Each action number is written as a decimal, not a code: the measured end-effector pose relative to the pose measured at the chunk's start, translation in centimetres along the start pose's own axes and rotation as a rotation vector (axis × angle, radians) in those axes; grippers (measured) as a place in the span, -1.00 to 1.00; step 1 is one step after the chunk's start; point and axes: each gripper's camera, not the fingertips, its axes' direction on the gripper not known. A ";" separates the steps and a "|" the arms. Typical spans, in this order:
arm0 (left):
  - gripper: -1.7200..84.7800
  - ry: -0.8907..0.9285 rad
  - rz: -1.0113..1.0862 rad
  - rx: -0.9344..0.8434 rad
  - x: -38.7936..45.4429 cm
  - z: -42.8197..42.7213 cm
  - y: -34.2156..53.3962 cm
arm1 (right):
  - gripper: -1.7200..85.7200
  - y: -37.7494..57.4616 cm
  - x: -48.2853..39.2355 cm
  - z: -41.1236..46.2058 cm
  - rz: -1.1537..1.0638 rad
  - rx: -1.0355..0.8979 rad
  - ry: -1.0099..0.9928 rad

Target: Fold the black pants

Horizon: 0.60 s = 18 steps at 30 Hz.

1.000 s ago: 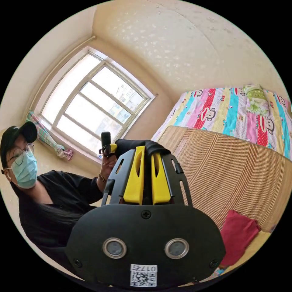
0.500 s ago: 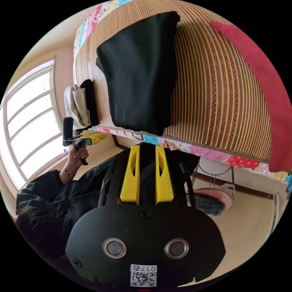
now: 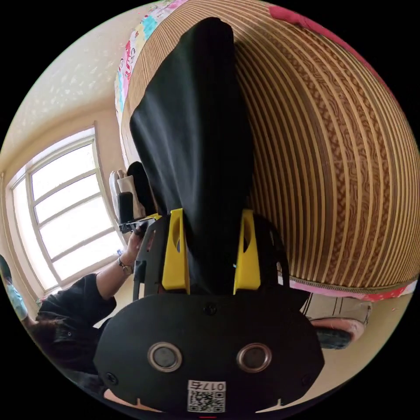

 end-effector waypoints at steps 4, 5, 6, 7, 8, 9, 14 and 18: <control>-0.71 0.239 -0.008 0.021 -0.7 -0.8 6.9 | -0.74 4.9 -2.2 0.6 -0.064 -0.136 -0.209; -0.71 0.262 0.003 0.041 -0.2 -1.5 8.1 | -0.76 6.3 -4.3 0.2 -0.114 -0.158 -0.229; -0.71 0.307 0.022 0.089 0.9 -3.0 10.4 | -0.77 6.9 -5.5 0.0 -0.139 -0.168 -0.239; -0.71 0.345 0.040 0.157 2.3 -5.0 12.8 | -0.78 7.9 -8.3 -0.5 -0.190 -0.182 -0.257; -0.71 0.354 0.051 0.196 3.1 -6.1 13.9 | -0.79 8.7 -11.4 -0.8 -0.250 -0.193 -0.273; -0.71 0.351 0.076 0.272 4.8 -8.4 16.1 | -0.80 9.0 -13.1 -0.8 -0.286 -0.203 -0.280; -0.72 0.258 0.147 0.558 10.3 -17.8 23.0 | -0.81 9.2 -27.5 1.3 -0.565 -0.256 -0.349; -0.71 0.129 0.259 0.782 15.2 -25.2 29.1 | -0.80 9.9 -36.6 3.8 -0.803 -0.263 -0.374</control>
